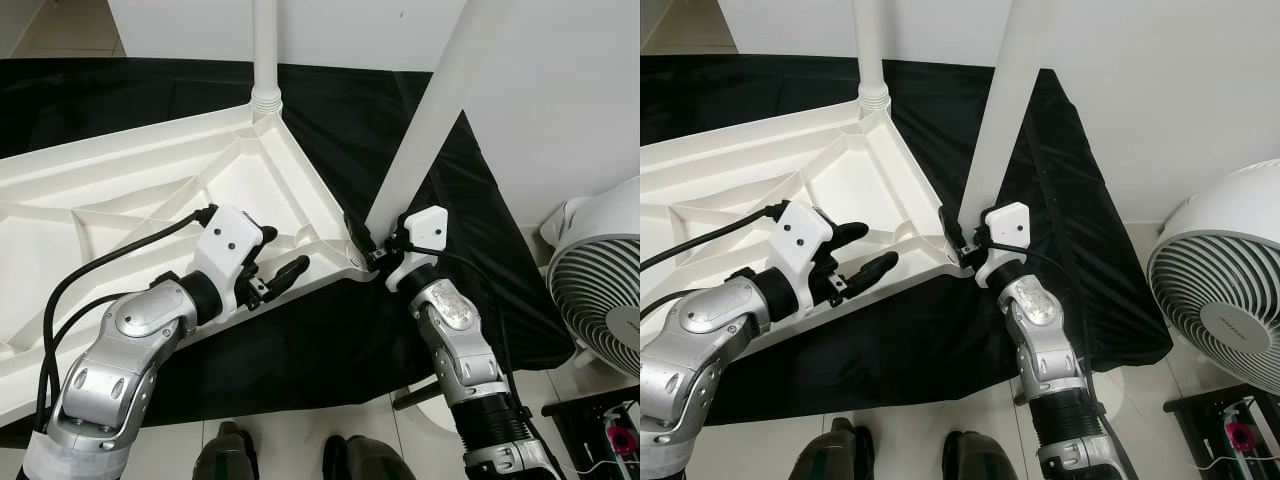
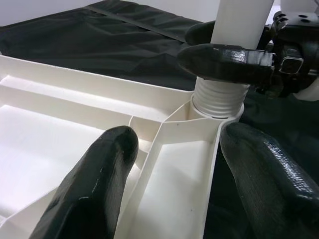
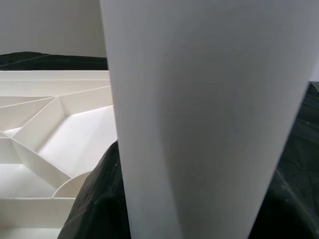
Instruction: Building children table
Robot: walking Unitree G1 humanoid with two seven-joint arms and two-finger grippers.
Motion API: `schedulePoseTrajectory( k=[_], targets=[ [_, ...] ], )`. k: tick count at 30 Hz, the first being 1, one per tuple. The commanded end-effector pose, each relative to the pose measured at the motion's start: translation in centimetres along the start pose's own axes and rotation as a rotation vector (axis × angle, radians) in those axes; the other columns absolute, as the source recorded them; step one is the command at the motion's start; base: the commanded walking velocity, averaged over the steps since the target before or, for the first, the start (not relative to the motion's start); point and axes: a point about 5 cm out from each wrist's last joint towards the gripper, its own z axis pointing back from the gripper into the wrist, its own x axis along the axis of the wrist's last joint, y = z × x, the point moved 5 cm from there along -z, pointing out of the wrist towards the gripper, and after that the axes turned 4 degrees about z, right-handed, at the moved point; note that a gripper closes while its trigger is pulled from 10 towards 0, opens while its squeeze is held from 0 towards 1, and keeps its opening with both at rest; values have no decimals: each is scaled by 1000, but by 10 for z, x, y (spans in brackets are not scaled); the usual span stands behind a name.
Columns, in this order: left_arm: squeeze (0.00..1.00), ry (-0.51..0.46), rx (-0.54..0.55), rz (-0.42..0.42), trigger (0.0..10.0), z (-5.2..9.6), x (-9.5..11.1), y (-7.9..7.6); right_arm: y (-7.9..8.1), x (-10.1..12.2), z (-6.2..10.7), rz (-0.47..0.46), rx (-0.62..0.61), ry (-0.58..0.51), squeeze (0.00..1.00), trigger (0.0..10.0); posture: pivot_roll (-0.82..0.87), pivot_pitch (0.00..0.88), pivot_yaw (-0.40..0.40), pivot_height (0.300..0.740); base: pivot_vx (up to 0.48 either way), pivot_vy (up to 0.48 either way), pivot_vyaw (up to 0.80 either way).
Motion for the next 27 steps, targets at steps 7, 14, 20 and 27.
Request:
schedulePoseTrajectory(
  k=[7,14,20,27],
  targets=[
    [0,-3,50,1,10000,1,1,4,-14,-55,7,-82,-184,249,0,10000,71,118,-55,740,0,0,0],
    [0,-6,46,-1,10000,-1,1,2,-21,-59,-3,-67,-320,282,0,10000,75,111,-62,740,0,0,0],
    [0,-13,41,-2,10000,-2,2,1,-21,-54,-16,-31,-413,255,0,10000,78,102,-67,740,0,0,0],
    [0,-18,36,-2,10000,-4,3,-1,-27,-49,-17,-95,-562,203,0,10000,78,94,-69,740,0,0,0]
  ],
)
